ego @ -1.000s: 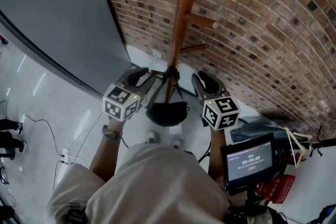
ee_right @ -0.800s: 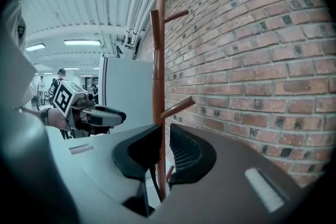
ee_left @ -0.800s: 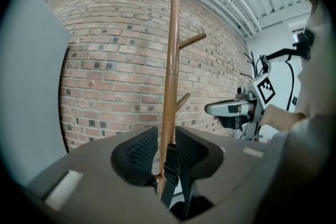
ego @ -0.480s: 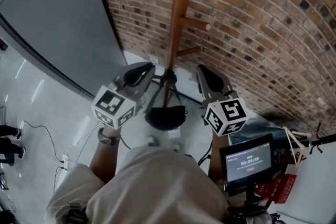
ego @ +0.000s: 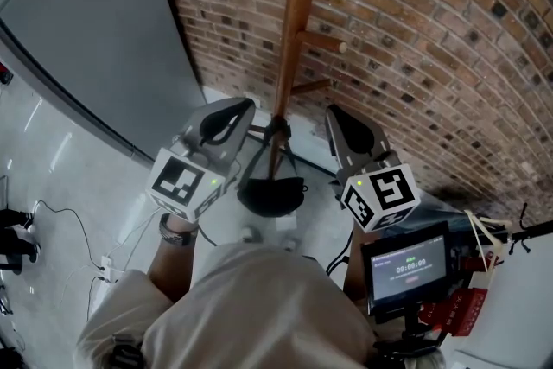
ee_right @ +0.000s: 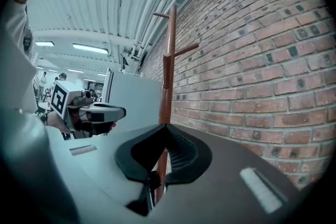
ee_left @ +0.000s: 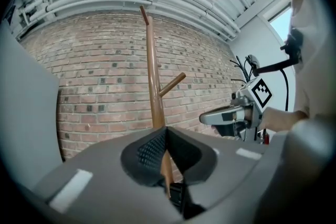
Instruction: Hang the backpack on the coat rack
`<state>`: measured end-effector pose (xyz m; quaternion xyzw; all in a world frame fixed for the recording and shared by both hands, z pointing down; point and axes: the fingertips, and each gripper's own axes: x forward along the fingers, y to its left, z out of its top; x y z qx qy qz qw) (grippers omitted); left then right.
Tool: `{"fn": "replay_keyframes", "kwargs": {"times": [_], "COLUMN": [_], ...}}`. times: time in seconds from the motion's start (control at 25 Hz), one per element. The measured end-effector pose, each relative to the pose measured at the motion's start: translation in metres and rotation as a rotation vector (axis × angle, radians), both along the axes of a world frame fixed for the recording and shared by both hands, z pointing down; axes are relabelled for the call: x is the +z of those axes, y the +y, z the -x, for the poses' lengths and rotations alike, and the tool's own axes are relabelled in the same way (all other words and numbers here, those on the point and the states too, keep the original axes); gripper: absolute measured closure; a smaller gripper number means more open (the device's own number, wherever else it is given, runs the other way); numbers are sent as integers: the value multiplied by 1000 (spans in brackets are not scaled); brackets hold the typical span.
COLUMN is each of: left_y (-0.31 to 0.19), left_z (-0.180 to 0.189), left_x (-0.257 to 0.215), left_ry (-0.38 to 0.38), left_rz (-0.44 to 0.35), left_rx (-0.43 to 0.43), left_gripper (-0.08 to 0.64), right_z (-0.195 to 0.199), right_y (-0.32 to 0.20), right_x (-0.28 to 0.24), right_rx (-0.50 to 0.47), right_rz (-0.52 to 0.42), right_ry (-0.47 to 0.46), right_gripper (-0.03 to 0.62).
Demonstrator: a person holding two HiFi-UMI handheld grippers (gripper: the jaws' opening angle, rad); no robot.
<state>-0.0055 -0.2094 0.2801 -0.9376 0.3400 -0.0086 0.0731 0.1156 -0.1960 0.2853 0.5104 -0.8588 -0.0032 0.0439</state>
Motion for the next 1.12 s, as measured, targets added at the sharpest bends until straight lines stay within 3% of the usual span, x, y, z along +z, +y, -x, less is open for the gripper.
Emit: {"fn": "replay_keyframes", "kwargs": {"times": [0.24,1.12], "left_y": [0,-4], "left_z": [-1,0], "left_x": [2,7], "left_ry": [-4,-8], "left_rz": [3,2], "left_rx": [3,24], "left_gripper": [560,560], "right_z": [-2,3], "right_y": [-1,-6], "right_x": [-3,10], "right_rx": [41,54], "right_rz": [-23,17], "right_ry": [23,27], "right_gripper": [593,594]}}
